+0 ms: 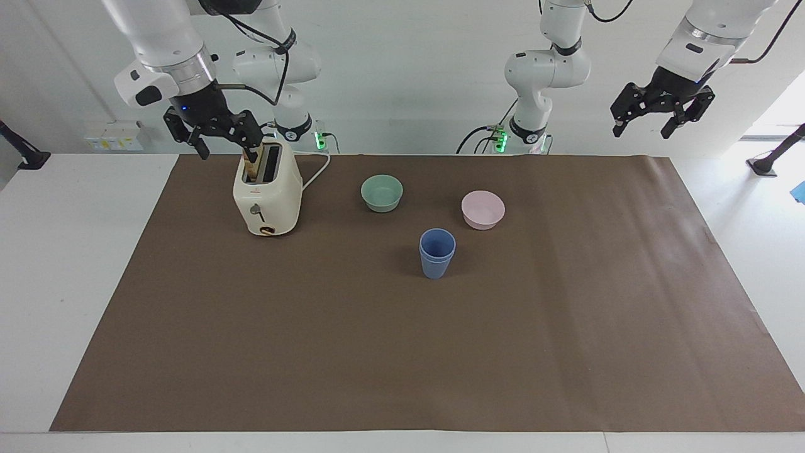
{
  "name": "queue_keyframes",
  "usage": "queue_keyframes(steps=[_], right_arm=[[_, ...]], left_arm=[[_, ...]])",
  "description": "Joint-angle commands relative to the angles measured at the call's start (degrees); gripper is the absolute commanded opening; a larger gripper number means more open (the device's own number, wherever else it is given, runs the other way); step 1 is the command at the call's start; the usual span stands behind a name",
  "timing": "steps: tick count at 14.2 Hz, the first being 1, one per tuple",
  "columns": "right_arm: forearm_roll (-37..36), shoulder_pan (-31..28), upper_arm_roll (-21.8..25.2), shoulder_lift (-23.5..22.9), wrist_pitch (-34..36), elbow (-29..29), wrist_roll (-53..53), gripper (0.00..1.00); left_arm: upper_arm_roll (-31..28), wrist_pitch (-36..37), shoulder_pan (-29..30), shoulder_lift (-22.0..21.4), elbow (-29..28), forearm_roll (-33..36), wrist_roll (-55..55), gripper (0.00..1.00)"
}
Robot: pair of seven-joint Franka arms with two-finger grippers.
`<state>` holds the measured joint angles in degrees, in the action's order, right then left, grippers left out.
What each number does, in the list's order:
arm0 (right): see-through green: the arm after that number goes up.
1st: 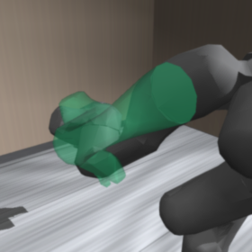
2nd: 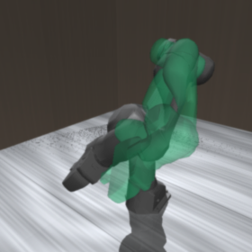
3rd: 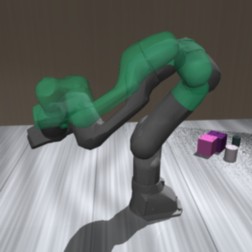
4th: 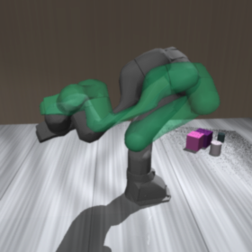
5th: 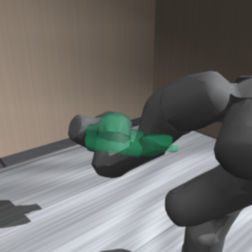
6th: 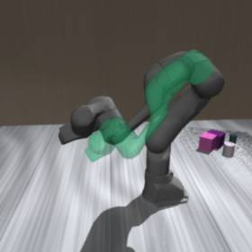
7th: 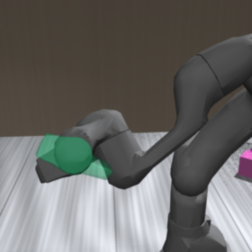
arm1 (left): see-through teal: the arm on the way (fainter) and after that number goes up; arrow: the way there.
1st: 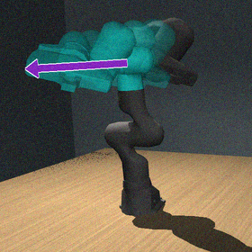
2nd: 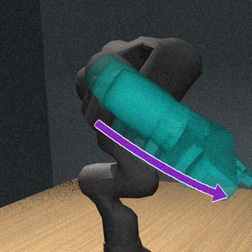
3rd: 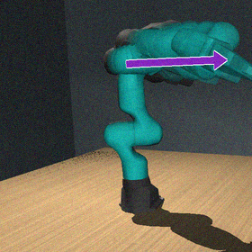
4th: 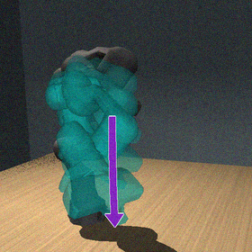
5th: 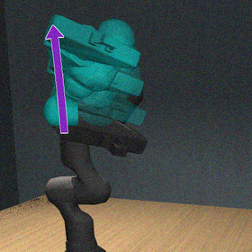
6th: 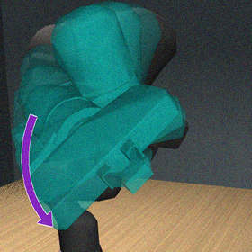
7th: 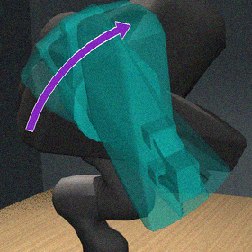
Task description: Stack blue cups with both arms
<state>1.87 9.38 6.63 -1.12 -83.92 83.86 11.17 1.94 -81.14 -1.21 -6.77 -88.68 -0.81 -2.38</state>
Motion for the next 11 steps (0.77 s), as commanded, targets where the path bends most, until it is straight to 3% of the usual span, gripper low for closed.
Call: queue_keyframes(steps=[1, 11], right_arm=[[-0.20, -0.50, -0.30, 0.50, 0.78, 0.07, -0.80, 1.00], [-0.81, -0.94, -0.30, 1.03, 1.13, 0.25, -4.58, 1.00]], left_arm=[[0.26, 0.81, 0.60, -0.52, 0.17, -0.25, -0.34, 1.00], [0.26, 0.81, 0.51, -0.52, 0.17, -0.25, -0.34, 1.00]])
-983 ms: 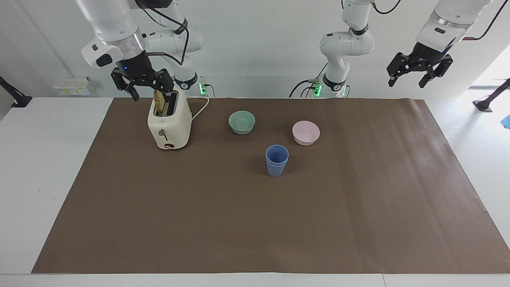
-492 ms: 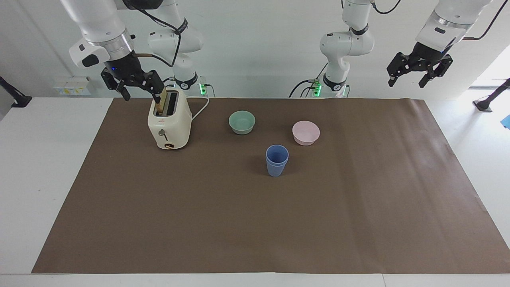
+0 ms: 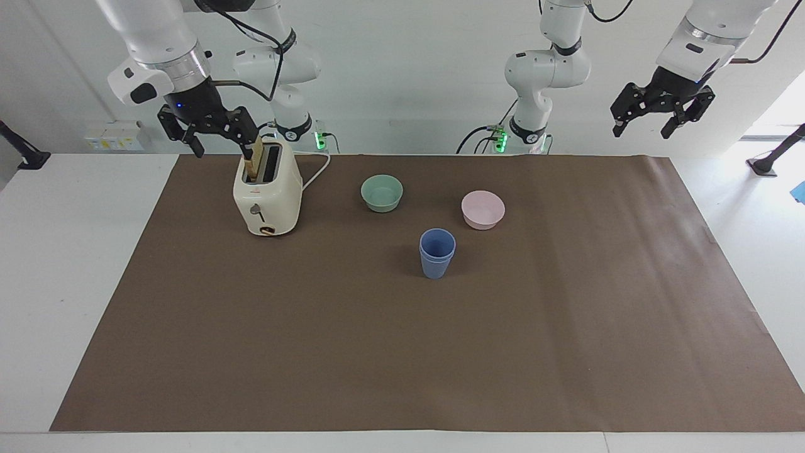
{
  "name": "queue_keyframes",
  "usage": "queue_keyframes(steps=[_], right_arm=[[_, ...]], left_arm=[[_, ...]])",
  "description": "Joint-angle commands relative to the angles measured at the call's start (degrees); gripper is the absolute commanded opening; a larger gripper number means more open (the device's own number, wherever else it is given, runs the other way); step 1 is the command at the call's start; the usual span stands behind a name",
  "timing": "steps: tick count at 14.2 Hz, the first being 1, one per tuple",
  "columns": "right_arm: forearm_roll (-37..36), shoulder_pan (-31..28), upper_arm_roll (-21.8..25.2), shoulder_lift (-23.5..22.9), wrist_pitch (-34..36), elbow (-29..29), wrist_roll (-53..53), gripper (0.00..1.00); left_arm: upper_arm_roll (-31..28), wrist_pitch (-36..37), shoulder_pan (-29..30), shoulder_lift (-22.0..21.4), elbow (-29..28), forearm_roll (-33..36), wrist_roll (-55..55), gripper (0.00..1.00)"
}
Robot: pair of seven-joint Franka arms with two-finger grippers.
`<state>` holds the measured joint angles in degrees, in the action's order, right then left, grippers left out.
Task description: Stack blue cups with both arms
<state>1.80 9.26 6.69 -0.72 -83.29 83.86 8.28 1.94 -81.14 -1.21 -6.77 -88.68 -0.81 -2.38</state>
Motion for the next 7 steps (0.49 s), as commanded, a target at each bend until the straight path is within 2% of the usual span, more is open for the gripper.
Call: queue_keyframes(steps=[1, 7], right_arm=[[-0.66, -0.82, -0.36, 0.63, 0.50, 0.25, -1.77, 1.00], [-0.48, -0.91, -0.36, 0.63, 0.15, 0.25, -1.69, 1.00]], left_arm=[[0.26, 0.81, 0.51, -0.52, 0.18, -0.25, -0.34, 1.00], [0.26, 0.81, 0.51, -0.52, 0.18, -0.25, -0.34, 1.00]])
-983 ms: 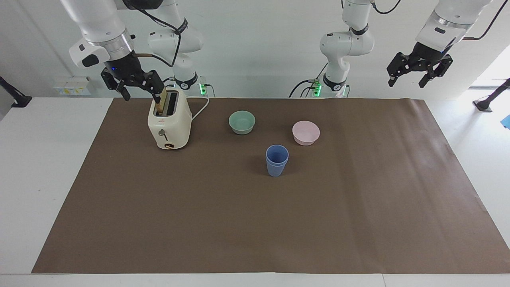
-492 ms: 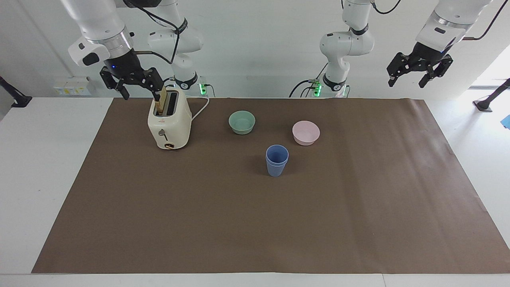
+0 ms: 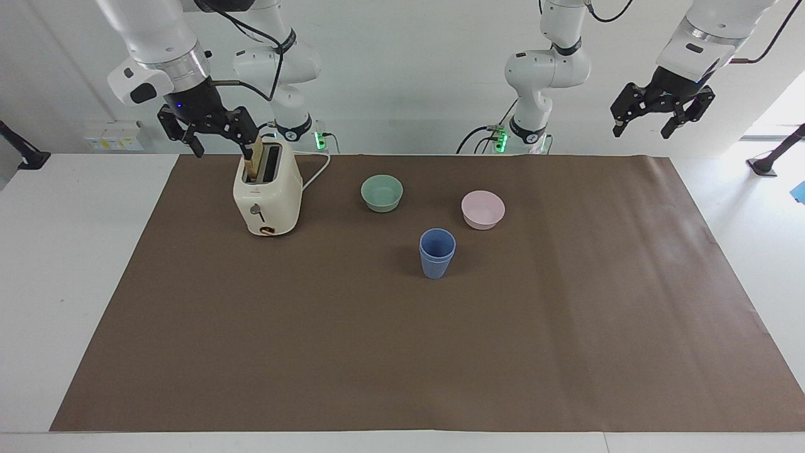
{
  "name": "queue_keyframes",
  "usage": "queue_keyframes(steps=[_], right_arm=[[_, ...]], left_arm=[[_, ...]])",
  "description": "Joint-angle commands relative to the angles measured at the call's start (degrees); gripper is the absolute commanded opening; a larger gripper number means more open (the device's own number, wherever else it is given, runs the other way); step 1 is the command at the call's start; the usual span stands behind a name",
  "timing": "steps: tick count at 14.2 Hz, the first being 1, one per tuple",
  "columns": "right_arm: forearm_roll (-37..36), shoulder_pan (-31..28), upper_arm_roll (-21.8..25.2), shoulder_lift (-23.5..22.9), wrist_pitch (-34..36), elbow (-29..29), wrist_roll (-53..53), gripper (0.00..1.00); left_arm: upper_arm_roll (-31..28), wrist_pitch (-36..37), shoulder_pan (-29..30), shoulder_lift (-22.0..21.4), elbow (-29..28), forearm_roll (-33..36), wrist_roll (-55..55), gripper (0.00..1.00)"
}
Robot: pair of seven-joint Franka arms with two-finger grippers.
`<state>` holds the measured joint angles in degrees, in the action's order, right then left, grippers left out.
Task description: Stack blue cups with both arms
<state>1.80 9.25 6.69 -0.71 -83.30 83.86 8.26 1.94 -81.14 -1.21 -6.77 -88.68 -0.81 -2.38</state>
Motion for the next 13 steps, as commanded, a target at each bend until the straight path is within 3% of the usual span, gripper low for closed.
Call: queue_keyframes(steps=[1, 10, 13], right_arm=[[-0.57, -0.90, -0.27, 0.62, 0.24, 0.25, -1.76, 1.00], [-1.09, -1.52, -0.27, 0.62, -0.02, 0.34, -1.76, 1.00], [-0.92, -4.14, -1.15, 0.62, -0.02, 0.34, -1.93, 1.00]], left_arm=[[0.26, 0.81, 0.60, -0.52, 0.18, -0.25, -0.34, 1.00], [0.26, 0.81, 0.60, -0.52, 0.18, -0.25, -0.34, 1.00], [0.26, 0.81, 0.60, -0.52, 0.18, -0.25, -0.34, 1.00]])
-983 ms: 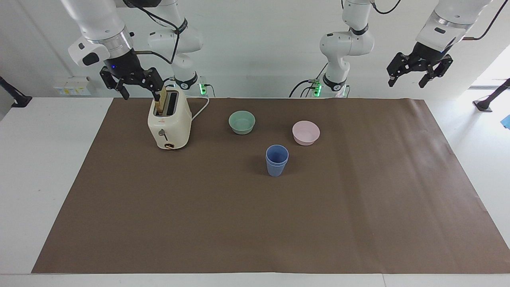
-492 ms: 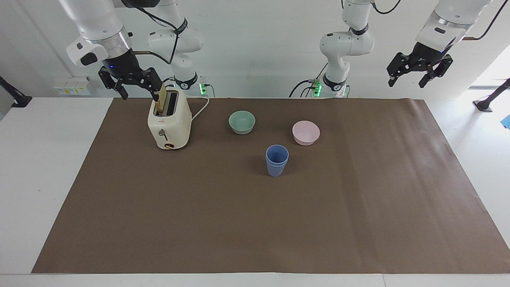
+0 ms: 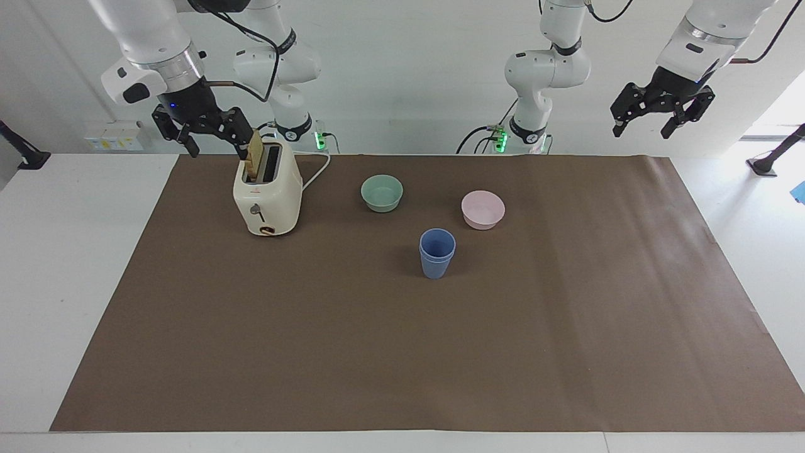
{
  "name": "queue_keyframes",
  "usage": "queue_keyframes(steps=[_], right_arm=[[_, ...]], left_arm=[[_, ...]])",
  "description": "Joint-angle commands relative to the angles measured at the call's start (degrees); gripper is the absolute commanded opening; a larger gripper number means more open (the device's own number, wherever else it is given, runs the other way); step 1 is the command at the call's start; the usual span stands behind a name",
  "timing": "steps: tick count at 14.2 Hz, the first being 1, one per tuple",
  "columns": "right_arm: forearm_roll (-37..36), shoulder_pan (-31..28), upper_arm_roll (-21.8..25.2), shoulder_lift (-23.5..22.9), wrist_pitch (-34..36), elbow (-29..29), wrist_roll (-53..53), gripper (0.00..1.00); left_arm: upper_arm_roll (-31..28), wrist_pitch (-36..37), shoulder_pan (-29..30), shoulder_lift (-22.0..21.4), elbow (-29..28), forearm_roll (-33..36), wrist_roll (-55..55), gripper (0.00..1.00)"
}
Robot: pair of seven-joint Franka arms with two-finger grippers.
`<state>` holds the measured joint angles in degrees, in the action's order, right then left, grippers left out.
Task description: Stack blue cups with both arms
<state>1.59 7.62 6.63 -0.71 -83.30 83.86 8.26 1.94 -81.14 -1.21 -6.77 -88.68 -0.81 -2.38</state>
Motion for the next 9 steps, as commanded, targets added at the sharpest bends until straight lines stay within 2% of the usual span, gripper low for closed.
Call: queue_keyframes(steps=[1, 9], right_arm=[[-0.62, -3.13, -1.44, 0.62, 0.07, 0.34, -1.93, 1.00], [-0.54, -3.14, -1.71, 0.71, 0.34, 0.34, -3.42, 1.00]], left_arm=[[0.26, 0.81, 0.51, -0.52, 0.17, -0.25, -0.34, 1.00], [0.26, 0.81, 0.51, -0.52, 0.17, -0.25, -0.34, 1.00]])
